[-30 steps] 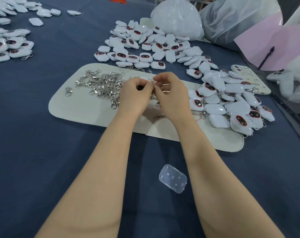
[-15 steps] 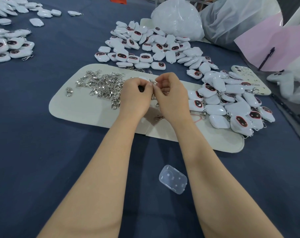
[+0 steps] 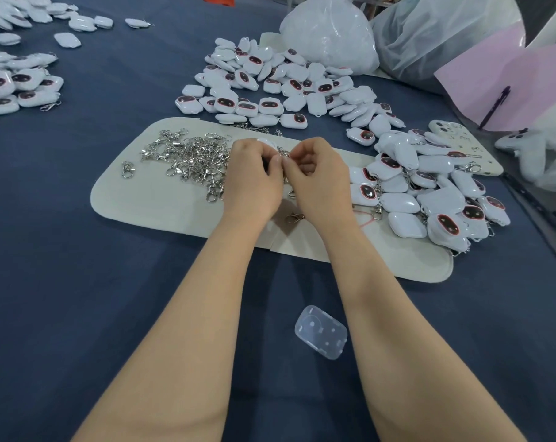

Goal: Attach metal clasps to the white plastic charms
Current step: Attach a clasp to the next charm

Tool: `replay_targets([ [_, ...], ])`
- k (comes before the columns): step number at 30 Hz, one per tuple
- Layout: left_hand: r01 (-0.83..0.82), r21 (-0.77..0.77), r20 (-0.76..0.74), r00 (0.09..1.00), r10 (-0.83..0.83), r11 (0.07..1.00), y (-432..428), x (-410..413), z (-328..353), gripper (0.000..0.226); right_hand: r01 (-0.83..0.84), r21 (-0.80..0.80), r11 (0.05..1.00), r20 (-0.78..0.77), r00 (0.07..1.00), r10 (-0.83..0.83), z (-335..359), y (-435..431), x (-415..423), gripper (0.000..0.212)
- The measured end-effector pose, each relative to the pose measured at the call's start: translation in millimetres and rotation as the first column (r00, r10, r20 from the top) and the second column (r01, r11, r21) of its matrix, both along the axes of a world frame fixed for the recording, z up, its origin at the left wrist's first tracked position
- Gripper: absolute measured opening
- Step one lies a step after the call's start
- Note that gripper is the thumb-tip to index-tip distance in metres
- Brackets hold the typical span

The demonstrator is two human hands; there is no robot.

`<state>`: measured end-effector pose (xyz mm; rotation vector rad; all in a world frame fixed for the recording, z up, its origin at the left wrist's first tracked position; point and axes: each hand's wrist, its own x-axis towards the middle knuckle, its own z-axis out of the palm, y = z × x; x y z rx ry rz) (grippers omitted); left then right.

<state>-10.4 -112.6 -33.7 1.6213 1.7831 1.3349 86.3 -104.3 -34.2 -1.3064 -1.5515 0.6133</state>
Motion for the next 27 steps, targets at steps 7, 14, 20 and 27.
replay_targets([
  [7, -0.029, 0.034, -0.062, 0.998, 0.031, 0.999, 0, 2, -2, 0.011, -0.006, -0.04, 0.999, -0.005, 1.0, 0.006, 0, 0, -2, 0.009],
  [14, -0.032, 0.02, -0.06, 0.998, 0.033, 0.999, -1, 3, -1, 0.008, -0.04, 0.016, 0.999, 0.046, 0.998, 0.039, -1, -3, -2, 0.012],
  [20, -0.031, 0.101, -0.017, 0.999, 0.033, 0.994, -3, 6, 0, 0.013, 0.002, -0.07, 0.998, -0.121, 0.993, -0.011, 1, -3, -9, 0.012],
  [27, -0.031, 0.198, 0.038, 0.999, 0.024, 0.98, -6, 7, 4, 0.013, -0.016, -0.218, 0.976, -0.351, 0.934, -0.063, 3, -3, -14, 0.008],
])
